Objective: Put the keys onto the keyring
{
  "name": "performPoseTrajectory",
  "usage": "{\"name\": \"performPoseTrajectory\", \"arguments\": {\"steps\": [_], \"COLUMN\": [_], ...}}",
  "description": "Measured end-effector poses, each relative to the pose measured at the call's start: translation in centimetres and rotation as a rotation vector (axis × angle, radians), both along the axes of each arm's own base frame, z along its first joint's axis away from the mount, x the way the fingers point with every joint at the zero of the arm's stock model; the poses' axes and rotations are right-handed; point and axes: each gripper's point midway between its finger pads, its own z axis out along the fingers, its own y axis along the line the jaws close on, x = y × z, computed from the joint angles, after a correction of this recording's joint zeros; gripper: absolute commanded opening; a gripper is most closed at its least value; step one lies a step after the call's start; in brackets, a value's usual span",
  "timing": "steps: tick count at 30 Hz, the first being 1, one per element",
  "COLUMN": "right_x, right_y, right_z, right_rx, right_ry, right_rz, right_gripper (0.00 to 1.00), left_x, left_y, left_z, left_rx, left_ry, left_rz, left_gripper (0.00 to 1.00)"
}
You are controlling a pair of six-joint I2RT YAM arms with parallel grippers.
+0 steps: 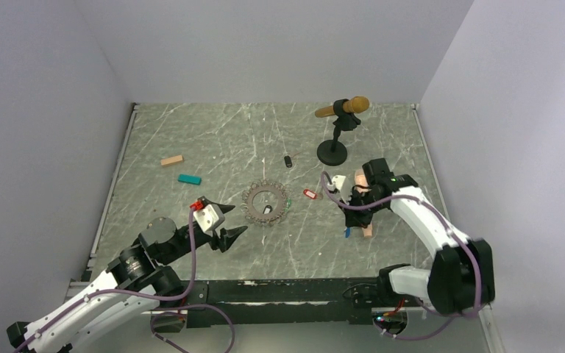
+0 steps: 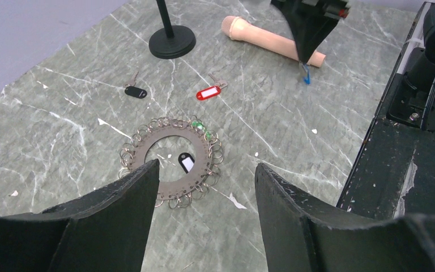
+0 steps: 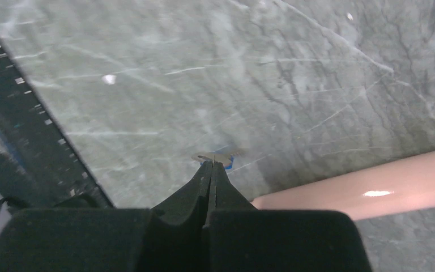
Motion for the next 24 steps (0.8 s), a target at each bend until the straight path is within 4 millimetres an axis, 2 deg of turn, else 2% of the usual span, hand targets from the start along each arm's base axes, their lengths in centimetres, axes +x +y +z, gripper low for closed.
{"name": "performPoseTrajectory", "arguments": {"steps": [4, 8, 11, 13, 17, 24], "right_x": [1.8, 2.5, 3.7, 4.4, 5.7, 6.0], "right_y": [0.0, 2.2, 4.2, 4.8, 5.4, 5.9], "right_z": [-3.7, -6.0, -6.1, -6.0, -5.8, -6.0], "right_rx": [-0.091, -0.142, -0.123, -0.106, -0.077, -0.035], "right_ry": [0.072, 0.088, 0.059, 0.035, -0.009, -0.035], "right_rz": [-0.040, 0.001, 0.002, -0.017, -0.053, -0.073], "right_gripper": [0.00, 0.00, 0.00, 0.00, 0.00, 0.00], "left_x": [-0.2, -0.4, -0.4, -0.4, -0.5, -0.5], "left_y": [0.3, 0.5, 0.6, 0.6, 0.7, 0.8], "left_z": [0.6, 1.2, 1.3, 1.3, 1.3, 1.2], "left_rx": [-0.022, -0.042, -0.045, -0.043, -0.045, -0.041], "left_ry": [-0.017, -0.034, -0.036, -0.034, -0.036, -0.033], "left_rz": [0.000, 0.001, 0.002, 0.003, 0.004, 0.004], "left_gripper": [0.67, 0.67, 0.67, 0.67, 0.68, 0.67]}}
